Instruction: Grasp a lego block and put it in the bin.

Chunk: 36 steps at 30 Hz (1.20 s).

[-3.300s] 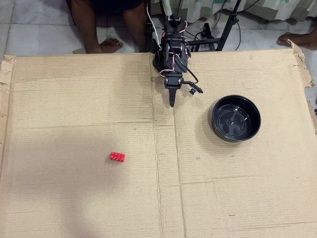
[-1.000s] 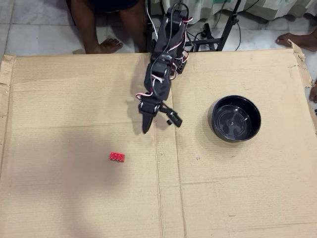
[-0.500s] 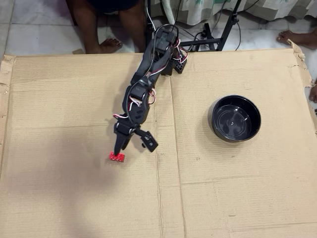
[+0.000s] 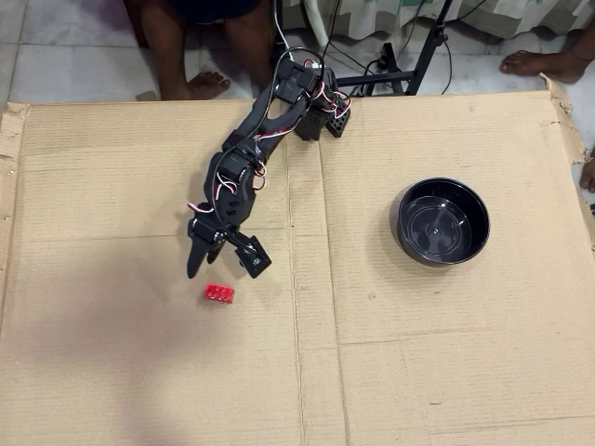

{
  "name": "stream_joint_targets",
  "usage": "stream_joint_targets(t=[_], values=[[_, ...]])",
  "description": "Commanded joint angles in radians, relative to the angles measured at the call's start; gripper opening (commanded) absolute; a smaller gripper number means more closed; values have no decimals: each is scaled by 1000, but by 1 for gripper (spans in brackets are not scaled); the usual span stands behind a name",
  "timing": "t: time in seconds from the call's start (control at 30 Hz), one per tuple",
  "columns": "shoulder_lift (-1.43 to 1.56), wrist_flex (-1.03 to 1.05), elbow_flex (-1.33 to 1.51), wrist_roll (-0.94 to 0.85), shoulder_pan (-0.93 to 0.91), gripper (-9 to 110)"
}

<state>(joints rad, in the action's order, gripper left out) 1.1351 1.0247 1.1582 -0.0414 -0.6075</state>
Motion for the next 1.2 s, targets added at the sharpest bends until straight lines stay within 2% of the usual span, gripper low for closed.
stream_joint_targets(t=[0.0, 0.37, 0.9, 1.17], values=[[11, 5, -34, 0, 17, 30], [-23, 179, -32, 9, 21, 30], [-244, 114, -241, 17, 94, 30], [-322, 51, -256, 17, 107, 29]])
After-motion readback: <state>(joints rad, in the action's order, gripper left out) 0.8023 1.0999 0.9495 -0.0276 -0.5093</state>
